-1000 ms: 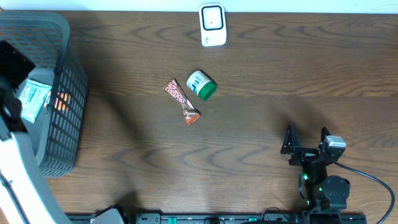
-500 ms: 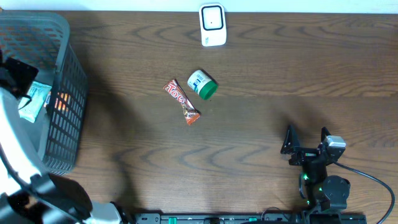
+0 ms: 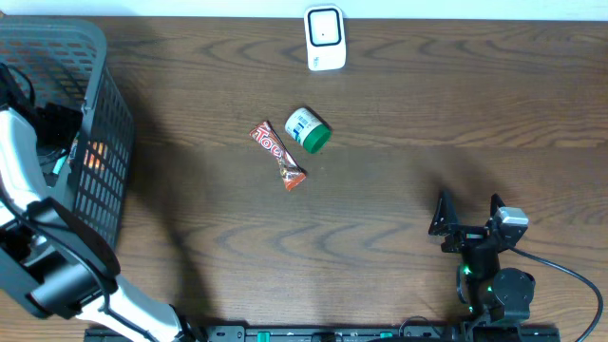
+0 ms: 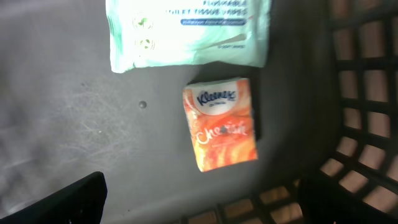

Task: Scan the item barcode
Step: 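Move the left gripper back into the basket toward the Kleenex pack, then grasp the orange Kleenex tissue pack with the left gripper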

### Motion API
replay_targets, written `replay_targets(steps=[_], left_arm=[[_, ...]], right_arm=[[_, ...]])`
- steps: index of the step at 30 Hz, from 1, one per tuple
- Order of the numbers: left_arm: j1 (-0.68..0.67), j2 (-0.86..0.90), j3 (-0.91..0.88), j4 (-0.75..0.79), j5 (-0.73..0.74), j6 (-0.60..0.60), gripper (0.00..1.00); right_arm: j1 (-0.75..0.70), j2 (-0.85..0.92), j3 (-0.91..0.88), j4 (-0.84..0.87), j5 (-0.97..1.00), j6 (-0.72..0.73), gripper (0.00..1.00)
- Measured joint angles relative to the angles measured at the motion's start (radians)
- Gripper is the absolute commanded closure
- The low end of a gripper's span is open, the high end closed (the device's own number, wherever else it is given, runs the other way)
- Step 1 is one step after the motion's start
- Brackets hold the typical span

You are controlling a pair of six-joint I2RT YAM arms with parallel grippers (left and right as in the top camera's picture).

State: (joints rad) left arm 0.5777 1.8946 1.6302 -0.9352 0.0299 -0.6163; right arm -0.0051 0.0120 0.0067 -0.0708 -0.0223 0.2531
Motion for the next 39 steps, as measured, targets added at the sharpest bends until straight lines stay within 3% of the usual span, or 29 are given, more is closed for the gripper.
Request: replay_targets(steps=[10,39], left_arm=[[0.0,0.13,0.0,0.034,0.014,-0.051,0.02],[0.0,0.208,0.0,0.092,0.017,-0.065,0.02]], right_arm=[[0.0,0.0,0.0,0.0,0.0,0.0,0.01],[0.0,0.0,0.0,0.0,0.0,0.0,0.01]])
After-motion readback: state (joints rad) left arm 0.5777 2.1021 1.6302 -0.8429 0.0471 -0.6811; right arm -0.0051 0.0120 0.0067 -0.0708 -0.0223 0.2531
